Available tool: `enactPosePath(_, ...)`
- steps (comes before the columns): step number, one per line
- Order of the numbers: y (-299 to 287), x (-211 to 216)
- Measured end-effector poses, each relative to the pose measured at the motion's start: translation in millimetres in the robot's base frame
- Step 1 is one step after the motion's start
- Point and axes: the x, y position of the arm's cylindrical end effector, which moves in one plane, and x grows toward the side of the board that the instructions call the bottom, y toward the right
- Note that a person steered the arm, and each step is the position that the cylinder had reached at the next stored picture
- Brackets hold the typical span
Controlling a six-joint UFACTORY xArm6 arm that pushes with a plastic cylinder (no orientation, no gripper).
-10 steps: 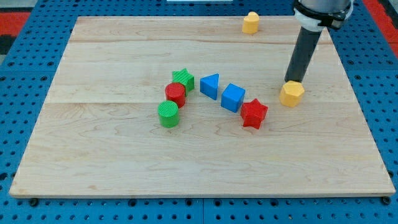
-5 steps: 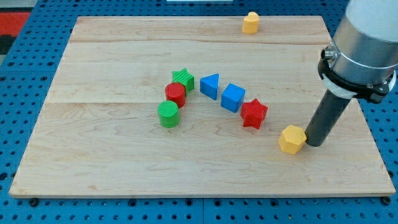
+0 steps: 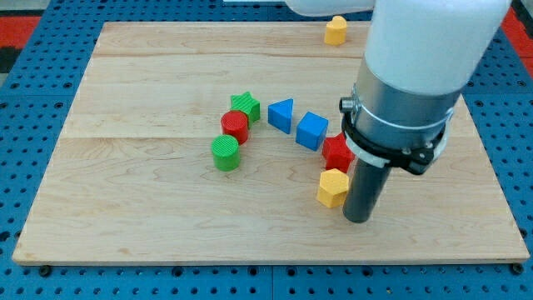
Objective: Place the yellow hexagon below the blue cube
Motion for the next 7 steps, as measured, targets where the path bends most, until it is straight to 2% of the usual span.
enactPosePath(2,-43,-12)
enactPosePath(5,-40,-42)
enactPosePath(6,-40,-44)
enactPosePath(7,-16,-15)
